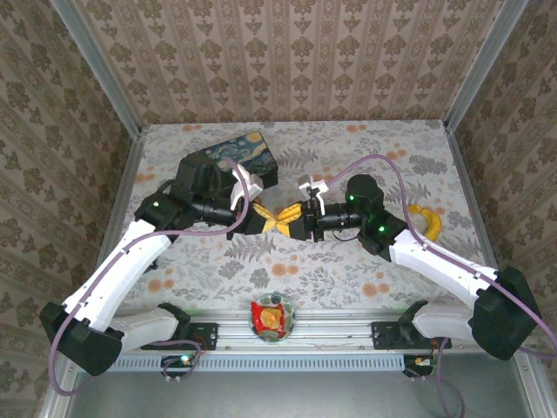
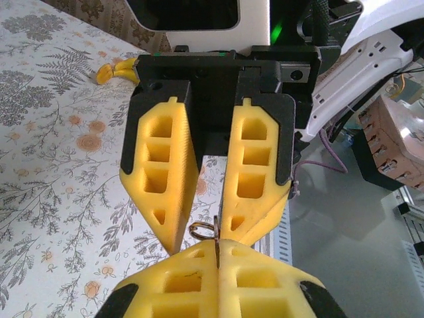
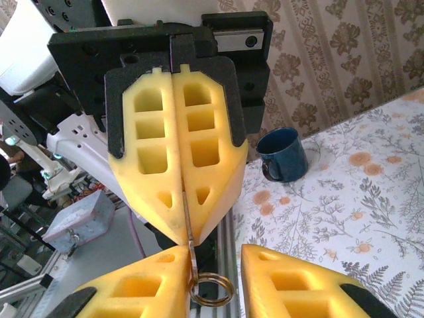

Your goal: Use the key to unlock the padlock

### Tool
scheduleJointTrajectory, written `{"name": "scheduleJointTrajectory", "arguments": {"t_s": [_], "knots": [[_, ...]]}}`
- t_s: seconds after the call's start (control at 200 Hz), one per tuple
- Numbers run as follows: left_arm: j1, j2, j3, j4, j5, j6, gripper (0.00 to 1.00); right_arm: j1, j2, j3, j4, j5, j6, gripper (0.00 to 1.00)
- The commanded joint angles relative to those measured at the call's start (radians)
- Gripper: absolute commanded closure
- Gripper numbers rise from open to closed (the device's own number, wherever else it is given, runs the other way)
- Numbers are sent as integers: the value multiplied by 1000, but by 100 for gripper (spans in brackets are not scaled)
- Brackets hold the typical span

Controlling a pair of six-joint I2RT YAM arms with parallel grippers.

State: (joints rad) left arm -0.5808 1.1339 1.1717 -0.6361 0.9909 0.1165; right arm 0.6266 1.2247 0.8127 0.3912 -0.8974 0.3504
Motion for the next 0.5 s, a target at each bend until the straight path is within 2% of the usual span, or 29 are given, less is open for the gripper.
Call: {"name": "scheduleJointTrajectory", "arguments": {"t_s": [0.0,0.065,0.145,0.255,0.495], "knots": [[1,-29,-11,-14,44,12,100,-8,-24,19,-19,47,-20,75],[1,-30,-12,-17,45,13,100,-8,-33,14,-17,53,-22,75],[1,-33,-16,-22,48,15,100,-13,-42,11,-31,80,-26,69],[1,-37,-21,-18,51,11,100,-17,-48,9,-49,101,-34,68],[2,-34,-31,25,48,-18,100,-15,-36,19,-16,30,-9,68]]}}
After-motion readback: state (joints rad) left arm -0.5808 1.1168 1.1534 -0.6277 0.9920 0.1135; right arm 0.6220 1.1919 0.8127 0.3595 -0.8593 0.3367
